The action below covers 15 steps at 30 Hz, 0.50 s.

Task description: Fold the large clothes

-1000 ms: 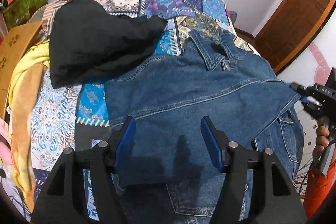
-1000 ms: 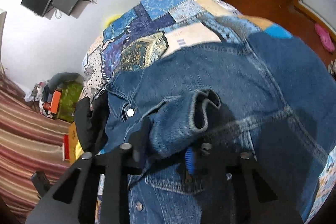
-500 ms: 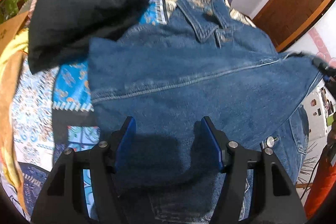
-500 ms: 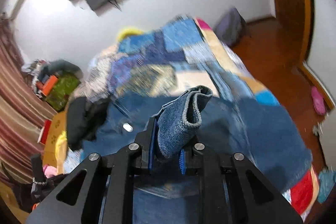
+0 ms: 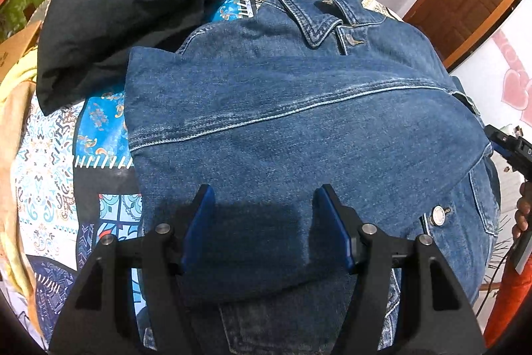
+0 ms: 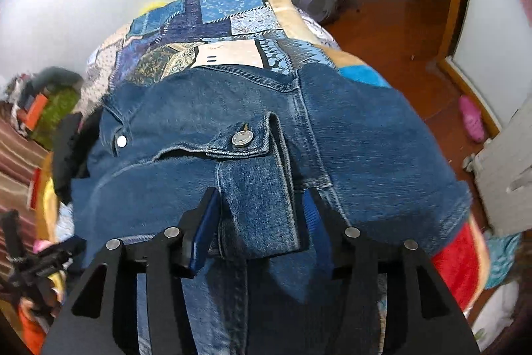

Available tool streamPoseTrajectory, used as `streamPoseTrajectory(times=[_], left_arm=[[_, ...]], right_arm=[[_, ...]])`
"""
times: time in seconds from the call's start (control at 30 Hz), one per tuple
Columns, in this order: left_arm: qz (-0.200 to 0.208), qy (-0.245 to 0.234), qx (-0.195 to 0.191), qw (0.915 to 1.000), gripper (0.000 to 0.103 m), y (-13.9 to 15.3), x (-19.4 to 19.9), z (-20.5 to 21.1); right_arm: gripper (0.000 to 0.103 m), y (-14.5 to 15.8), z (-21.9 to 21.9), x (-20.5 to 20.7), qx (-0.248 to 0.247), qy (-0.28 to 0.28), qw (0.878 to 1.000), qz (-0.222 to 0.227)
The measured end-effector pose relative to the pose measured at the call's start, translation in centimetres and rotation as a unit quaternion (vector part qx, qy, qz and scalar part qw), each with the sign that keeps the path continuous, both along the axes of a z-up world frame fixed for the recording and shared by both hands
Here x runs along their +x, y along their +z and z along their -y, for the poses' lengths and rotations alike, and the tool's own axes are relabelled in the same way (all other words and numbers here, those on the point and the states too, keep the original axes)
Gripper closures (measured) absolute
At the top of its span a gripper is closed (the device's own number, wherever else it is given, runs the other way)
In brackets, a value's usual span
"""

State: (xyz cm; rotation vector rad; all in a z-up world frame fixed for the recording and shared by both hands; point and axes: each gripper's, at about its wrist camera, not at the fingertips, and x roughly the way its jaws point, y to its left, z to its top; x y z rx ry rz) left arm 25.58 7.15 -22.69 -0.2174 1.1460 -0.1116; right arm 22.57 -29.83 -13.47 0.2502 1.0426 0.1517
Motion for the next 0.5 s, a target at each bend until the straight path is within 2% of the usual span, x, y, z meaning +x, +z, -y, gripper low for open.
streamPoseTrajectory(times=[0.13,0.37,0.5], left_arm=[[0.011,-0.003,0.002,0.9999,0.040,0.8,-0.1,0.4],[0.064,-0.014,0.027,0.9975,0.040,4.4,0.1,1.9],[0.097,-0.020,0.031,0.9946,0.040,6.7,0.3,2.6]], right_arm=[[0.055,1.4,0.7,-0.4,-0.031,-0.007,0.999,0.019],[0.054,5.0,3.8,-1.8,-0.036,-0.040,0.996,0.070],[0.038,6.4,6.3,-2.5,-0.022,-0.067,0.993,0.093]])
